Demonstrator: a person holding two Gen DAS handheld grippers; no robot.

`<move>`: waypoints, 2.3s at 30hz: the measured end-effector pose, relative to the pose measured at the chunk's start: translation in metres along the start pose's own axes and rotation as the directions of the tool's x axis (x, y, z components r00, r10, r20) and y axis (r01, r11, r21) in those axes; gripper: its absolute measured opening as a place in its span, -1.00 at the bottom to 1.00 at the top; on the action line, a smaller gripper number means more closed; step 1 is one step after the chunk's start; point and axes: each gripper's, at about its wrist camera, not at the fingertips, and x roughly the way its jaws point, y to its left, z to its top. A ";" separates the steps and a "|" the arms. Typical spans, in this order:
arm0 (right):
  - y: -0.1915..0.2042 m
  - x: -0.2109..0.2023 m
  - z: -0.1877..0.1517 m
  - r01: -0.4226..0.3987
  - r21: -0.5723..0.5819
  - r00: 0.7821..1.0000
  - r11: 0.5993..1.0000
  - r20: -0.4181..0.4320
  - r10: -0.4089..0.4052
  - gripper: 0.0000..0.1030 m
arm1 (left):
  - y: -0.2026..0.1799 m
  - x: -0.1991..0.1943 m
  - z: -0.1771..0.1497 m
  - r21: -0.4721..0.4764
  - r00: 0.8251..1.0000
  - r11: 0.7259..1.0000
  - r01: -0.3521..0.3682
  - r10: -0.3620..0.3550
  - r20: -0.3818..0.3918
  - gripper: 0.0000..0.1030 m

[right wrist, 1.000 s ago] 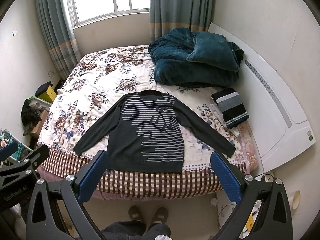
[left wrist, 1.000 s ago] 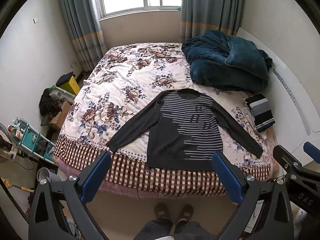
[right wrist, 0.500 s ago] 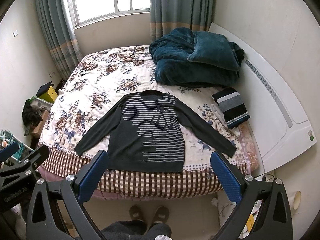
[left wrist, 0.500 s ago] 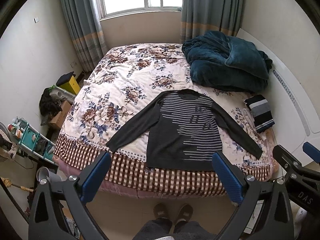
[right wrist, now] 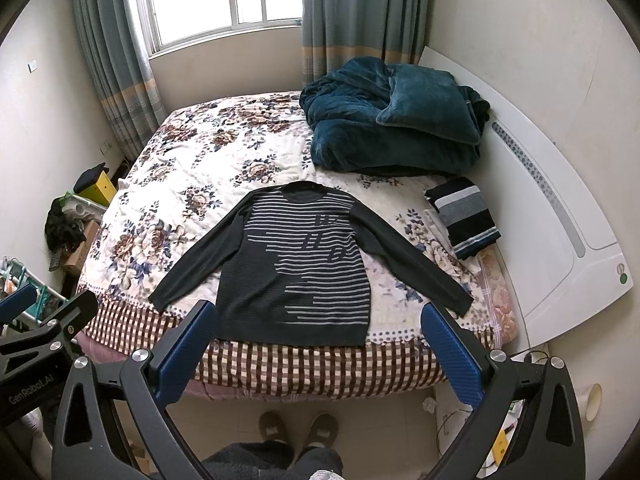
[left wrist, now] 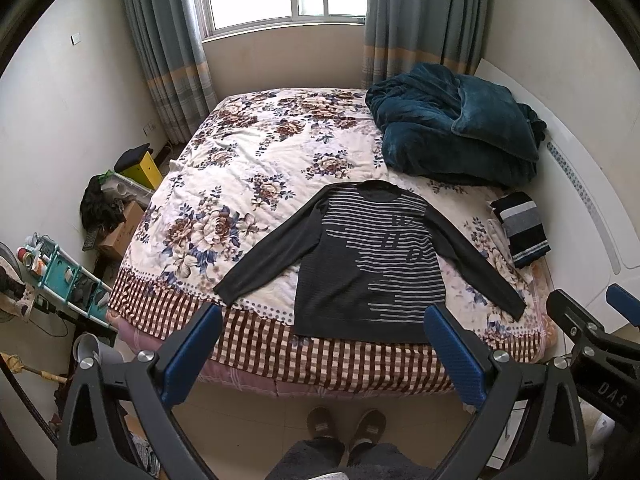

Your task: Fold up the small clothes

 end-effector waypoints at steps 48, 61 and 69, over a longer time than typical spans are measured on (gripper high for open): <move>-0.089 0.169 0.026 0.119 0.322 0.986 0.939 -0.150 -0.073 1.00 | -0.015 0.140 0.051 0.027 0.999 0.999 -0.033 0.034 -0.030 1.00; -0.330 0.469 -0.056 0.222 0.706 0.928 0.673 -0.364 0.075 1.00 | -0.149 0.375 0.074 0.140 0.951 0.985 -0.098 0.134 -0.278 1.00; -0.457 0.602 -0.163 0.310 0.909 0.924 0.280 -0.357 0.136 1.00 | -0.215 0.544 0.035 0.185 0.870 0.977 -0.108 0.183 -0.457 1.00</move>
